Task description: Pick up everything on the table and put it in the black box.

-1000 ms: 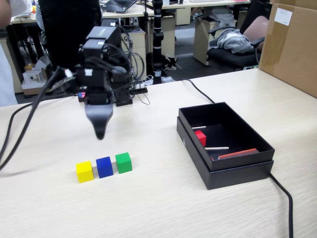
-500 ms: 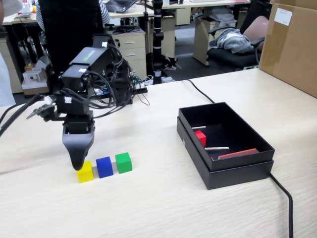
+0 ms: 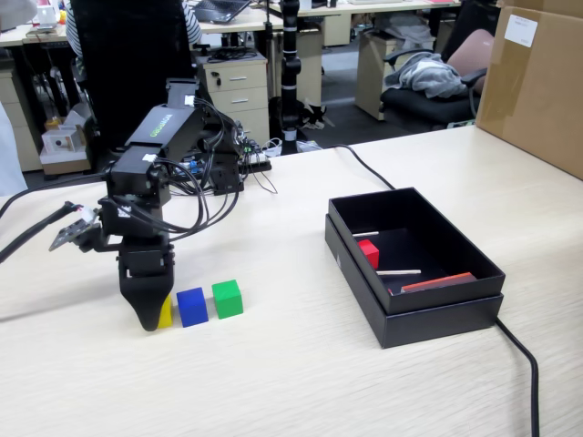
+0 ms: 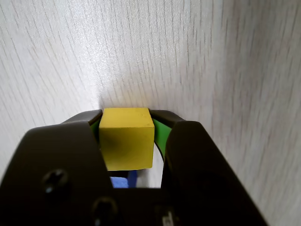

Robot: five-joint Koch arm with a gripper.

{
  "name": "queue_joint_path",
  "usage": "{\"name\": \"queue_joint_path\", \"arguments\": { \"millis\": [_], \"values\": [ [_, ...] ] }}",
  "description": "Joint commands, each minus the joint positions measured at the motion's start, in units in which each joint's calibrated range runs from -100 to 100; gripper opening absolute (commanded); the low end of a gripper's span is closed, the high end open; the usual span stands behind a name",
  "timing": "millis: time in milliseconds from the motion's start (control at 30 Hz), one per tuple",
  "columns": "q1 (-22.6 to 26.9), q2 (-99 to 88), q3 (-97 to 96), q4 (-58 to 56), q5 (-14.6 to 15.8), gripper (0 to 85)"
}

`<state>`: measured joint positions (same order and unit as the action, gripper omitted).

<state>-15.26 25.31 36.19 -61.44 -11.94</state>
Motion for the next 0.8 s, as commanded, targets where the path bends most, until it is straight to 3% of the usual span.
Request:
{"name": "queue_joint_path", "arguments": {
  "millis": [0,267,400,600,667,767],
  "values": [
    [-0.20,-0.58,5.78,2.74,-0.24,6.5],
    [-1.61,-25.02,-7.36,1.61,-0.39,6.0],
    [2.30,-49.92,-25.59,-1.15,1.42,6.1],
    [13.14,-69.08,-40.36,-1.50,8.11,6.2],
    [18.66,-70.34,-39.37,-1.50,11.72,6.4],
    [22.71,-66.56,-34.83,-1.58,14.60,6.4]
  ]
}}
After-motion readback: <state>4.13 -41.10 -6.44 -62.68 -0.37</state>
